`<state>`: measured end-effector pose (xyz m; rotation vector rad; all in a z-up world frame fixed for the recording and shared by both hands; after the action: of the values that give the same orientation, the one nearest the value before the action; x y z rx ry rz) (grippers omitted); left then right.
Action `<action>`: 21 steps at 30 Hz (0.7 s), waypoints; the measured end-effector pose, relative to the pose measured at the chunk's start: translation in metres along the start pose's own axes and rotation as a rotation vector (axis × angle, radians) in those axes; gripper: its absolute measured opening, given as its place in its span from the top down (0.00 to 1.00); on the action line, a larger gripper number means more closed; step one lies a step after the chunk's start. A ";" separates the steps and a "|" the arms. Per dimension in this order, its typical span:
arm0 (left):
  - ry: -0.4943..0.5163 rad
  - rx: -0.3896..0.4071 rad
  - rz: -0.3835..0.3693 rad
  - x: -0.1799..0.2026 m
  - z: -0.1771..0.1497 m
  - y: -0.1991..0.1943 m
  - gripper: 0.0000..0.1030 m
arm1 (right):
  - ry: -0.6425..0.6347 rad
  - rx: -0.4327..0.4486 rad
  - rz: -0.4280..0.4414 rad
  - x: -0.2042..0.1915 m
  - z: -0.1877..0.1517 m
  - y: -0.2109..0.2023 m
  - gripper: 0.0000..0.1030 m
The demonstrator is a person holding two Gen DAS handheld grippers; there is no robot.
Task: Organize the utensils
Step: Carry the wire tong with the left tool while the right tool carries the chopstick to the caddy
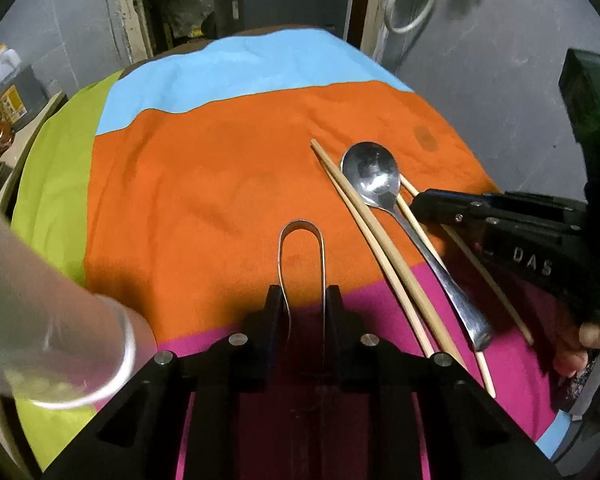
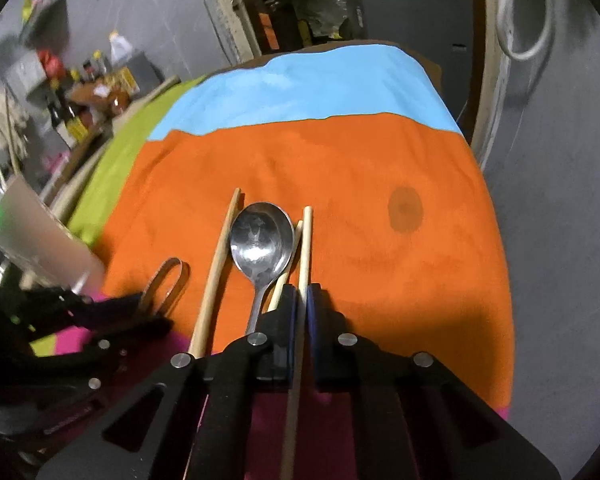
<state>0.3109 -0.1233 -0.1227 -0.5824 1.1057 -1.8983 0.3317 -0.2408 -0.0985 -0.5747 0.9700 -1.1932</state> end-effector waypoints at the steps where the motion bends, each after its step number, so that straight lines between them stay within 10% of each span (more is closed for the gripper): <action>1: -0.011 0.020 -0.011 0.001 -0.002 -0.003 0.83 | 0.011 0.005 0.011 0.001 -0.002 -0.002 0.97; 12: -0.082 0.242 -0.030 0.008 -0.010 -0.053 0.83 | 0.049 0.132 0.088 0.000 -0.014 -0.038 0.97; 21: -0.106 0.509 0.037 0.005 -0.003 -0.103 0.84 | -0.029 0.475 0.131 -0.039 -0.008 -0.096 0.97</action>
<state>0.2613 -0.0995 -0.0352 -0.3629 0.5263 -1.9896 0.2740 -0.2320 -0.0126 -0.1469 0.6546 -1.2386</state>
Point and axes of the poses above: each gripper's, at about its wrist camera, not at the fingertips, and y roughly the way its jaws point, x to its right, z to its top, the point moved 9 cm from there along y, roughly the way its jaws point, and after that the axes turned 9 degrees about y, right-handed, at the moved point
